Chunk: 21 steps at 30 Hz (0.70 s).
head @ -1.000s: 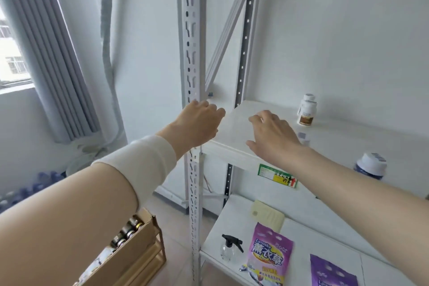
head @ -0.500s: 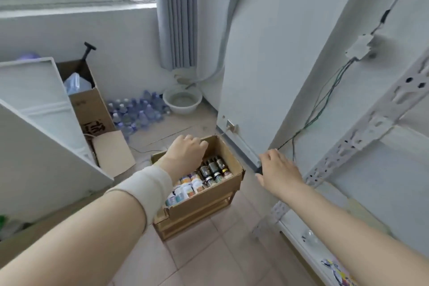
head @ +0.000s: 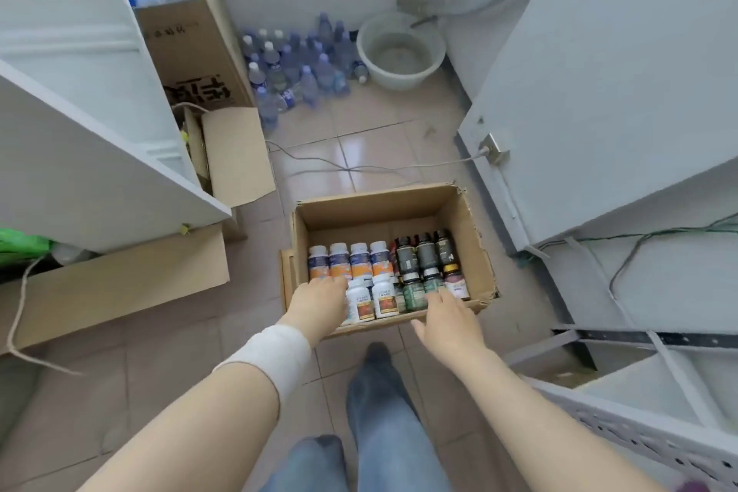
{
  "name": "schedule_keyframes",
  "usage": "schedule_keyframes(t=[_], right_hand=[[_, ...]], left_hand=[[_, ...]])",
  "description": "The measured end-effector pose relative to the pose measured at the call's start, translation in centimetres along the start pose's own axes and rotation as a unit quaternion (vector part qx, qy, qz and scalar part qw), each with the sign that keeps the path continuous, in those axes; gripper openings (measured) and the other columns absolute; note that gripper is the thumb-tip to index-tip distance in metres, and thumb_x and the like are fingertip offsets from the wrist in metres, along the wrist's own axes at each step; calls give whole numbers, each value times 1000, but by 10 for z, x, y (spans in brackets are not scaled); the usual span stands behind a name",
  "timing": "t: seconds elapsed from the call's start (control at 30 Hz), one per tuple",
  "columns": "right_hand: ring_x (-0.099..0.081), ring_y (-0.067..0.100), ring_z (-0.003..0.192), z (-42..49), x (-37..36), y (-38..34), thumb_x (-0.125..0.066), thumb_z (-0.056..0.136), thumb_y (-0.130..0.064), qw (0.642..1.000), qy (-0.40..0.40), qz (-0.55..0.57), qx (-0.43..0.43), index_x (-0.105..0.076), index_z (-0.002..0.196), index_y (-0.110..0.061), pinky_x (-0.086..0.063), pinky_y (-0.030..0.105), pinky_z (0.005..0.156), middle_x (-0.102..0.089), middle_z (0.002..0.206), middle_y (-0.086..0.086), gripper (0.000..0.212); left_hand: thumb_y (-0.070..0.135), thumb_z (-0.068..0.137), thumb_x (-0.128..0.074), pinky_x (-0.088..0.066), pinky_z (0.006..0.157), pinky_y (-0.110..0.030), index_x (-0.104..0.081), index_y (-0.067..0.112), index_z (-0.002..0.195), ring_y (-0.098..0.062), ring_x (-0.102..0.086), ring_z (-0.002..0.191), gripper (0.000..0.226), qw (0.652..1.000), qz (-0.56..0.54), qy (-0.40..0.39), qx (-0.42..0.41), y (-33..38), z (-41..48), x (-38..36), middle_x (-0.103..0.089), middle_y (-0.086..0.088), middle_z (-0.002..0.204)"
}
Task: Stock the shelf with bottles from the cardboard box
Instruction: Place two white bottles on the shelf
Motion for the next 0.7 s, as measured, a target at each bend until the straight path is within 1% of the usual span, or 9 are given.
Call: schedule_keyframes(t=[0.13,0.23,0.3,0.43,0.53,0.6,0.63,0.67,0.7], right_hand=[[-40,26,128,72,-44,-3,-48,93,-36,997,-74,-13,27,-39,135,-8,-34,35,104,-45,137,10,51],[-43,27,126,121,-78,-1,-52,91,-39,991,-128,26,2,-42,131,-8,-37,35,101,-48,134,11,52],[-45,27,125,149,-102,1,-56,88,-42,984,-164,60,-23,-42,129,-7,-39,35,100,-50,133,11,56],[-50,27,121,185,-136,6,-59,83,-51,971,-204,110,-59,-43,126,-4,-41,32,91,-51,129,12,66],[-53,25,114,196,-144,10,-70,78,-44,961,-212,155,-80,-47,118,-4,-39,29,80,-54,121,10,62],[-55,23,100,198,-148,13,-75,73,-40,958,-214,175,-81,-52,96,-9,-37,25,71,-56,106,10,46],[-54,21,92,198,-148,14,-77,71,-40,957,-208,184,-81,-49,83,-12,-35,23,65,-55,98,9,41],[-52,20,87,196,-147,15,-78,70,-40,957,-202,193,-81,-47,78,-12,-34,24,62,-52,93,6,42],[-52,20,88,194,-143,18,-78,70,-38,956,-193,202,-83,-50,84,-10,-34,24,63,-51,93,5,43]], left_hand=[[34,95,-47,-47,90,-37,-42,15,131,-26,-55,116,41,984,-144,-64,84,-13,54,-48,-55,-6,130],[37,93,-51,-46,96,-37,-39,11,135,-26,-53,120,50,943,-279,-78,161,-22,94,-85,-54,-8,132],[39,92,-54,-45,98,-37,-39,10,136,-27,-52,122,55,912,-341,-82,215,-30,114,-107,-52,-10,134],[43,88,-59,-46,97,-39,-42,9,131,-28,-53,117,58,896,-359,-101,241,-35,139,-136,-53,-11,129],[41,85,-64,-46,90,-34,-50,6,118,-26,-56,110,50,885,-381,-112,245,-39,146,-145,-57,-11,121],[39,84,-66,-44,82,-30,-52,7,109,-24,-57,105,43,873,-402,-122,248,-40,146,-144,-60,-10,116],[37,84,-66,-43,79,-28,-51,9,106,-22,-56,101,39,865,-417,-127,250,-39,145,-143,-60,-9,116],[36,85,-66,-42,77,-26,-50,10,105,-19,-54,97,36,855,-434,-126,252,-38,142,-140,-59,-8,115],[34,85,-66,-41,77,-26,-49,11,106,-17,-53,95,35,847,-453,-119,253,-37,140,-135,-59,-7,115]])
Point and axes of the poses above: each hand's wrist, its own z-axis towards the middle knuckle, its own x-axis out of the back of the hand, y = z × x, the point moved 8 cm from there along z, towards the middle knuckle
